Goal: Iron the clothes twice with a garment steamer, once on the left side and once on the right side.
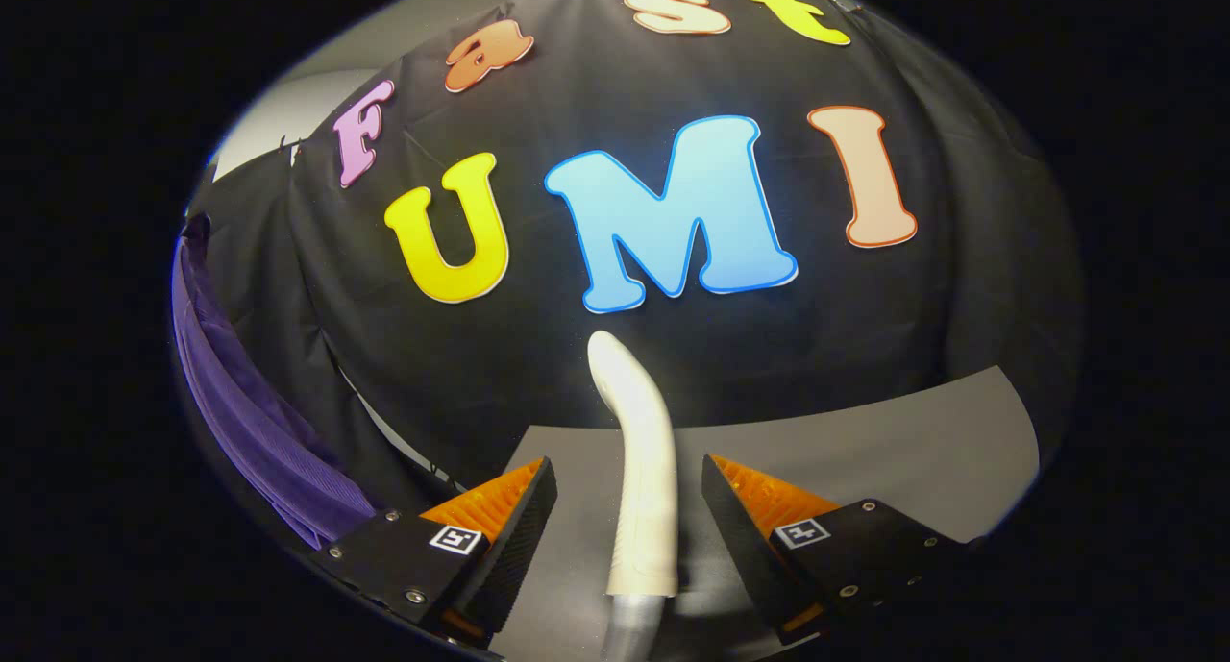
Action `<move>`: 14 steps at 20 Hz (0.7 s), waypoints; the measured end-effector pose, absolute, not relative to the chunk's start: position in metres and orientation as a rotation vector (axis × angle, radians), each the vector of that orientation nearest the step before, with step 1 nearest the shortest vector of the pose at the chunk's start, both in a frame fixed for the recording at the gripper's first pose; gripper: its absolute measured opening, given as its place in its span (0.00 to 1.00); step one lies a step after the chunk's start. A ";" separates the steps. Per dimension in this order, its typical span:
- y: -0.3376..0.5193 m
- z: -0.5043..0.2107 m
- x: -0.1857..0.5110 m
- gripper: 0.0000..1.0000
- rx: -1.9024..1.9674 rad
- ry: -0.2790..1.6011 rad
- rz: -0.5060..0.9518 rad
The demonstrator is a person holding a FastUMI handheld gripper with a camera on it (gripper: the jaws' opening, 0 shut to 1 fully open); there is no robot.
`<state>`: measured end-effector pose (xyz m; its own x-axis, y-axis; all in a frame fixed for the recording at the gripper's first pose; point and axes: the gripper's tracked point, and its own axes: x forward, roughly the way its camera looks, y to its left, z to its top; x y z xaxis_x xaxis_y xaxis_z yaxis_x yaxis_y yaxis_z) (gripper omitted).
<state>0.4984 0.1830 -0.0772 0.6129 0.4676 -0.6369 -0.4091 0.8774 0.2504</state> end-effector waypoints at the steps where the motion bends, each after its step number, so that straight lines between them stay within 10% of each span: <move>1: 0.184 -0.084 0.497 0.94 0.089 0.786 0.513; 14: 0.189 -0.120 0.485 0.50 0.393 1.029 0.558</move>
